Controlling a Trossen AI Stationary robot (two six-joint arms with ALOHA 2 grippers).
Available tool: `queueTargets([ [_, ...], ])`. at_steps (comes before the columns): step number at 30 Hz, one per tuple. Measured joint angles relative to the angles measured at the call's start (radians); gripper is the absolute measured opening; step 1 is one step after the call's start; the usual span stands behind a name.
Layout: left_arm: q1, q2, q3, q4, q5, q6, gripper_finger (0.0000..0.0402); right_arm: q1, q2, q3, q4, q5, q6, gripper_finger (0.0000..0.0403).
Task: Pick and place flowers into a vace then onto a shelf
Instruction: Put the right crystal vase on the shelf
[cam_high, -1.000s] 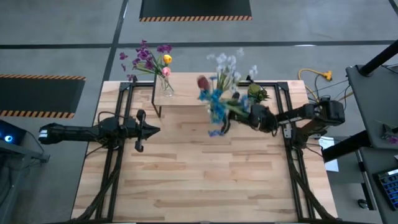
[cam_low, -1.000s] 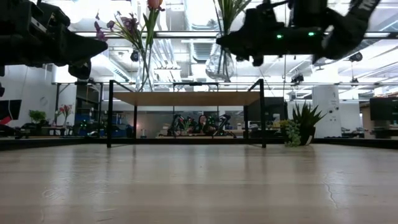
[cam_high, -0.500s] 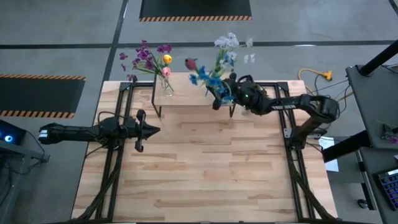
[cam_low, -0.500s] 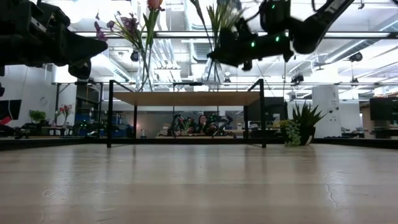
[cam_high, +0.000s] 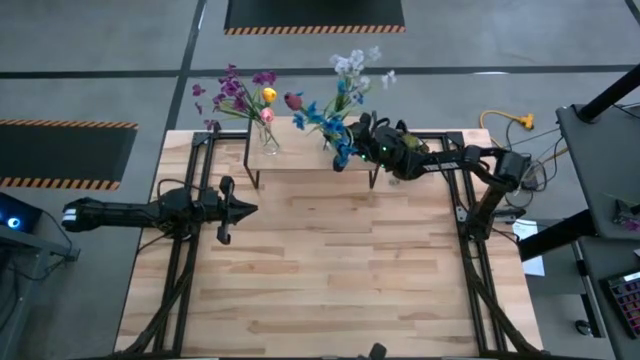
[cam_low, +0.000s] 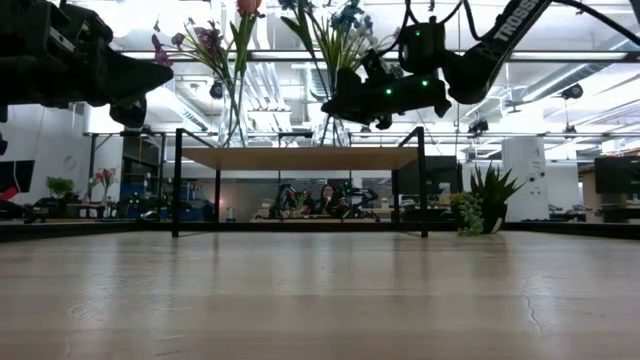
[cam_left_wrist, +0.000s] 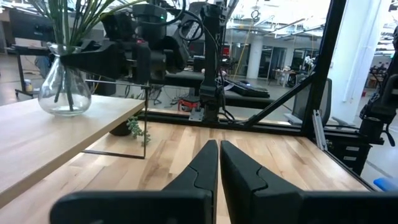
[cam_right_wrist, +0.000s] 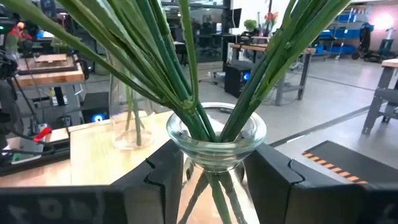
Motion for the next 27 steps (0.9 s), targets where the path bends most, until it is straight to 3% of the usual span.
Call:
queueTargets([
  [17,0.000,0.000,0.000,-0.003,0.000,-0.011,0.0000,0.001,-0.024,0.010,-0.084,0.005,-0.037,0.0139],
  [27,0.000,0.000,0.000,-0.003,0.000,-0.016,0.0000,0.001,-0.026,0.009,-0.082,0.011,-0.046,0.0213],
])
